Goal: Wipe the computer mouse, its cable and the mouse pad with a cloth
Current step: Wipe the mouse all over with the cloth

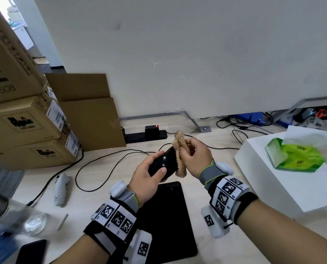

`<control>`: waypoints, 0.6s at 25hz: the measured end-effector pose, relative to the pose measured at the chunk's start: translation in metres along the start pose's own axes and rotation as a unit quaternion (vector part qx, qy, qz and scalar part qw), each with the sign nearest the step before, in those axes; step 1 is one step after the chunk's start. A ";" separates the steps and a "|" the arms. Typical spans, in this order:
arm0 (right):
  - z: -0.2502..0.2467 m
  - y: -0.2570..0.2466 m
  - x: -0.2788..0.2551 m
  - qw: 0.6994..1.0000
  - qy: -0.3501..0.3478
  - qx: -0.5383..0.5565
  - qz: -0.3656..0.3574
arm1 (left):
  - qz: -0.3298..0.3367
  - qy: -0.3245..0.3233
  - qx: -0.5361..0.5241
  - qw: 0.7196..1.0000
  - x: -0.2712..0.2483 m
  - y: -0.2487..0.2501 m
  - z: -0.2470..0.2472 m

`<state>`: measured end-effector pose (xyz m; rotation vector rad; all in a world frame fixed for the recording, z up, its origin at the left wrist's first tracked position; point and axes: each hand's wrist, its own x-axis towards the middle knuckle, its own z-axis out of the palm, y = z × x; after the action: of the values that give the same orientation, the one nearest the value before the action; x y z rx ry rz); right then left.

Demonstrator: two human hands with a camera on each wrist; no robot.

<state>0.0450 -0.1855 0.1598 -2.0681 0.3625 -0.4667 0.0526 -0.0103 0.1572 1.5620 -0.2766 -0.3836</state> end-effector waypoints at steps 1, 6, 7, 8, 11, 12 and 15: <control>0.001 -0.002 -0.004 1.000 -0.008 -0.006 -0.023 | 0.000 -0.001 -0.009 1.000 0.000 0.001 0.000; 0.001 -0.003 -0.008 0.999 -0.021 -0.018 -0.043 | -0.008 -0.001 -0.027 1.000 -0.001 0.001 -0.001; -0.004 0.001 -0.001 1.000 -0.001 0.002 0.003 | -0.007 -0.004 -0.018 1.000 -0.003 0.002 -0.002; -0.010 0.004 0.003 0.999 0.017 0.026 0.040 | -0.007 -0.003 -0.013 1.000 -0.004 0.002 -0.003; -0.020 0.004 0.005 0.993 0.044 0.080 0.068 | -0.020 0.010 -0.052 0.998 -0.003 0.002 -0.003; -0.022 0.001 0.004 0.992 0.047 0.092 0.067 | -0.031 0.015 -0.075 0.997 -0.002 0.002 0.000; -0.020 -0.002 0.000 0.992 0.038 0.098 0.072 | -0.096 0.037 -0.209 0.972 -0.003 0.005 0.003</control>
<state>0.0354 -0.1994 0.1707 -1.8246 0.4877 -0.4755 0.0493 -0.0124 0.1626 1.1857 0.0170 -0.4979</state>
